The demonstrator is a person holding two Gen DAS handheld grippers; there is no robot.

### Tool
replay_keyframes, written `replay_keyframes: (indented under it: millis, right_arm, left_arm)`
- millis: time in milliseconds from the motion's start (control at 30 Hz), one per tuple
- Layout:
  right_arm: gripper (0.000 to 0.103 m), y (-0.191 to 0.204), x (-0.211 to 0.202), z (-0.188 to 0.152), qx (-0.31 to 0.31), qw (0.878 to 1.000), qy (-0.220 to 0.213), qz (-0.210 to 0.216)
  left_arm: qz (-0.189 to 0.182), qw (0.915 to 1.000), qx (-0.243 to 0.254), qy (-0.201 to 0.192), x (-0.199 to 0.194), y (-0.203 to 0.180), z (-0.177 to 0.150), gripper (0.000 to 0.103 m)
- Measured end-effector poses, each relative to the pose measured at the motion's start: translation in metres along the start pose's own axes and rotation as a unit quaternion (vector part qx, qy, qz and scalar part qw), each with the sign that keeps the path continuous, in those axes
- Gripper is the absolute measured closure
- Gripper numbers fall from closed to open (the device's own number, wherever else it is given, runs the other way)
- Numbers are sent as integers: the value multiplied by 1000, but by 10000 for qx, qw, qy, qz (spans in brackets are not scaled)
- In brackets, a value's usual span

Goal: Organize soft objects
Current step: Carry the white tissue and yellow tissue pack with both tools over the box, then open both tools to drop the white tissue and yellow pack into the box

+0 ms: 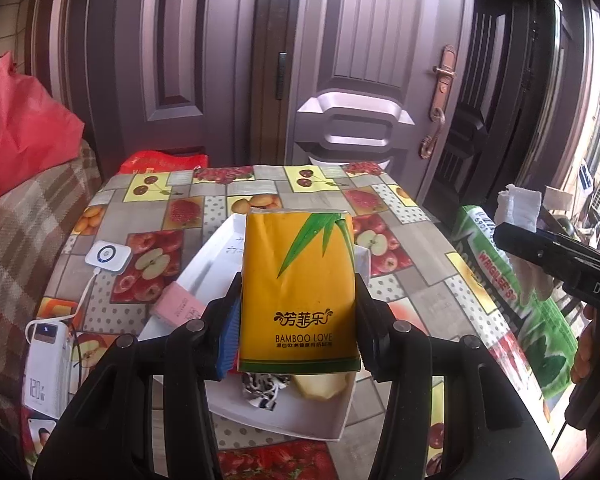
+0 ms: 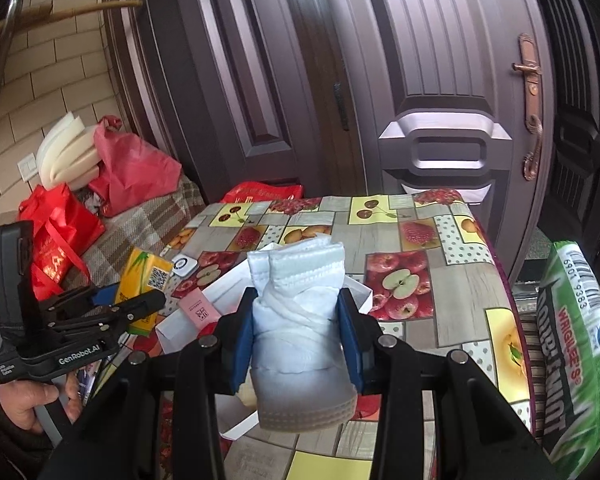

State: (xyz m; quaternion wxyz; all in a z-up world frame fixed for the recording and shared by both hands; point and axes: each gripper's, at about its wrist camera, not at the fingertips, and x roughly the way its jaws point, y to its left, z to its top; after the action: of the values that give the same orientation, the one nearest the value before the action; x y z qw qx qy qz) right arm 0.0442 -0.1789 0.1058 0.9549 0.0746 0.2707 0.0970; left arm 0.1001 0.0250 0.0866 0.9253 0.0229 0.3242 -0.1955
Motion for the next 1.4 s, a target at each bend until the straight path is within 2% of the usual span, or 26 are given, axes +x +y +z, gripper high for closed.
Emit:
replay_keyframes:
  millis: [233, 567, 700, 900, 1033, 1267, 1333, 1367, 1400]
  right_arm:
    - [65, 9, 23, 6, -181, 9996, 197, -1]
    - [65, 18, 74, 7, -263, 9977, 615, 52]
    - [65, 19, 100, 5, -156, 9959, 872, 179]
    - [65, 10, 142, 2, 385, 9904, 1274, 364]
    - [65, 13, 165, -2, 332, 9885, 1442, 317]
    - [63, 24, 193, -5, 372, 9864, 1535, 448]
    - [63, 26, 198, -5, 356, 9862, 1547, 470]
    - [59, 28, 200, -6, 331, 9862, 1551, 483]
    - [42, 29, 200, -6, 311, 9863, 1542, 497]
  left_arm:
    - [146, 9994, -294, 75, 11, 29, 0, 55]
    - [285, 9985, -384, 278, 40, 48, 3, 55]
    - [286, 9977, -411, 462, 66, 56, 9, 55]
    - [283, 9943, -649, 794, 112, 72, 19, 55]
    - [366, 9924, -612, 999, 139, 71, 16, 55]
    - [617, 9899, -588, 1133, 159, 74, 10, 54]
    - [614, 9900, -622, 1109, 161, 75, 8, 51]
    - [546, 9900, -659, 1118, 161, 76, 7, 40]
    - [505, 9899, -701, 1124, 162, 77, 6, 30]
